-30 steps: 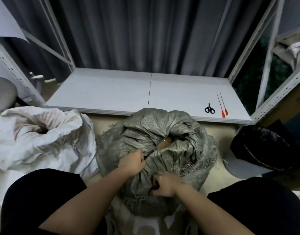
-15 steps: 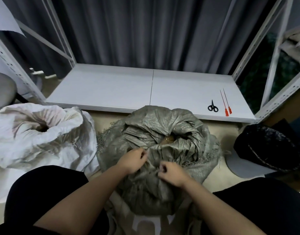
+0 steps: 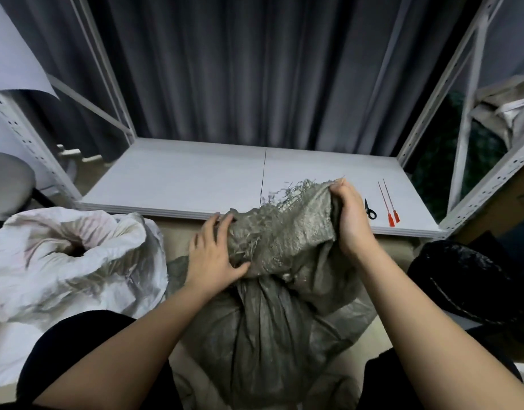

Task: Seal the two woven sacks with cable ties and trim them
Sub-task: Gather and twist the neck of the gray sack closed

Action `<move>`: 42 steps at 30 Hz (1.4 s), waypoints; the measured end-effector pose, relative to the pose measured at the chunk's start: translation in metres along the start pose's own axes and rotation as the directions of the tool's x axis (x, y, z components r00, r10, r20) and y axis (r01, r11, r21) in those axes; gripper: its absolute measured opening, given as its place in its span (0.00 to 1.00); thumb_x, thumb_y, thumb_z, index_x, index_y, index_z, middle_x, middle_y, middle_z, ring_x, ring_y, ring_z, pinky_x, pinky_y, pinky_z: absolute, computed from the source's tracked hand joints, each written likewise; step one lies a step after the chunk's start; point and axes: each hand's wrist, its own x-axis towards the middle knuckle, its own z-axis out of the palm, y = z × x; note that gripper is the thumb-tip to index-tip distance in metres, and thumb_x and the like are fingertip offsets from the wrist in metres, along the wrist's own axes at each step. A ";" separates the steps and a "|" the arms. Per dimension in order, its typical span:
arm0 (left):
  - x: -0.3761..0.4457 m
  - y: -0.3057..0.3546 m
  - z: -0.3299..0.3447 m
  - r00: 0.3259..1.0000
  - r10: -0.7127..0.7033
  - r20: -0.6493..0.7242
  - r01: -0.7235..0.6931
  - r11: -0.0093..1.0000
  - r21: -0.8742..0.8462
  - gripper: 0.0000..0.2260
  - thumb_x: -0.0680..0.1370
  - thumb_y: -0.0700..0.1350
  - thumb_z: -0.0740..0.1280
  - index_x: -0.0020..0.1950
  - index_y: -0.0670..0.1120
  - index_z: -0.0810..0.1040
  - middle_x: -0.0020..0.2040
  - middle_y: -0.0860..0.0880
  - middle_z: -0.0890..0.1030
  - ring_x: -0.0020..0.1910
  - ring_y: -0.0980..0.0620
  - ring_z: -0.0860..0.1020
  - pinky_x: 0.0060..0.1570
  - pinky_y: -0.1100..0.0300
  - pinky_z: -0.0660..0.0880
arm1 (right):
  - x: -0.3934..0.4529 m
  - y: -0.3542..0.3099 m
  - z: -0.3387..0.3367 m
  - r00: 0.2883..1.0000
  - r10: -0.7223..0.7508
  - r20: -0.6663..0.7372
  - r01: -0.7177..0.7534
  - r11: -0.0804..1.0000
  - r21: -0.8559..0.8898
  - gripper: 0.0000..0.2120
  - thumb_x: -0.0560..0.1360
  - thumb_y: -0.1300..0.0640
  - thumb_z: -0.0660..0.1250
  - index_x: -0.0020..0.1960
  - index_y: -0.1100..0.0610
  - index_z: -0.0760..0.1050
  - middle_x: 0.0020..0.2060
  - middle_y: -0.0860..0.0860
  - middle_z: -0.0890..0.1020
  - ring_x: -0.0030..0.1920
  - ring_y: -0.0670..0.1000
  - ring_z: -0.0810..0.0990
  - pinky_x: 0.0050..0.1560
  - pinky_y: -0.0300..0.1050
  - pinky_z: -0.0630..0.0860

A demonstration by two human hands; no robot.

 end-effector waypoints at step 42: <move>0.036 0.029 -0.035 0.626 0.015 0.780 0.611 0.612 -0.502 0.33 0.64 0.64 0.71 0.64 0.49 0.74 0.60 0.55 0.77 0.60 0.56 0.75 0.57 0.70 0.71 | 0.018 -0.058 0.035 0.975 -0.073 -0.209 0.021 0.970 -0.244 0.15 0.80 0.60 0.55 0.45 0.66 0.77 0.40 0.51 0.79 0.43 0.46 0.74 0.42 0.35 0.71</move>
